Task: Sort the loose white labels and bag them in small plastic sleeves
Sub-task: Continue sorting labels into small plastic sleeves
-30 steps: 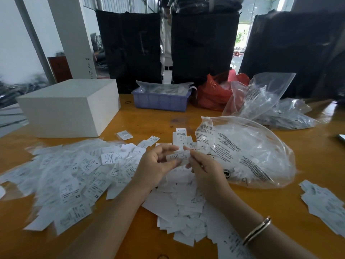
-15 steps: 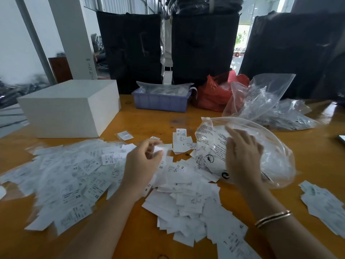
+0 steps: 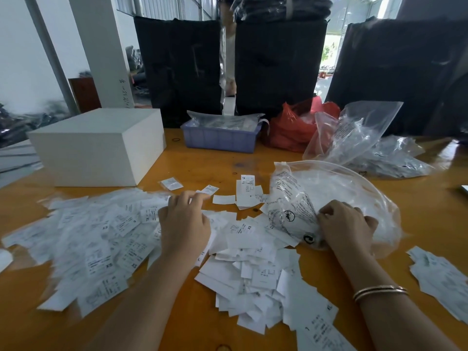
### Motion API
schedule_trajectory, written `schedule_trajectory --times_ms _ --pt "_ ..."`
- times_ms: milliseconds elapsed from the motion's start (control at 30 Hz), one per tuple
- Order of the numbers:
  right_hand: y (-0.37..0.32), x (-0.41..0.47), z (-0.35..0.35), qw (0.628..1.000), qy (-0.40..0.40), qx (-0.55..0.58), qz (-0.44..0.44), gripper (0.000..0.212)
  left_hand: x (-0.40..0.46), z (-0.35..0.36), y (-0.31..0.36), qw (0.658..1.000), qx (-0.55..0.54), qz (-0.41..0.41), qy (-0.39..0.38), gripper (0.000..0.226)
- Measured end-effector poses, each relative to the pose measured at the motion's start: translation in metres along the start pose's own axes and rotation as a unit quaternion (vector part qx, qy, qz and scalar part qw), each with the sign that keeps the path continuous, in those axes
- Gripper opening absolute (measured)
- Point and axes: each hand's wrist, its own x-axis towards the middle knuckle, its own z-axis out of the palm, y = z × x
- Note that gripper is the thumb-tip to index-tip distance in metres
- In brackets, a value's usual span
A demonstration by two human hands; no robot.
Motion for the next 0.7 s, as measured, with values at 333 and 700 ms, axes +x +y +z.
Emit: schedule_trajectory --times_ms 333,700 --pt "-0.015 -0.012 -0.011 0.952 0.194 0.164 -0.172 0.003 -0.007 -0.001 0.018 0.963 -0.244 0.11 -0.029 0.022" --pt "-0.065 -0.053 -0.002 0.804 -0.169 0.535 -0.196 0.01 -0.011 -0.002 0.031 0.86 -0.469 0.063 -0.189 0.019"
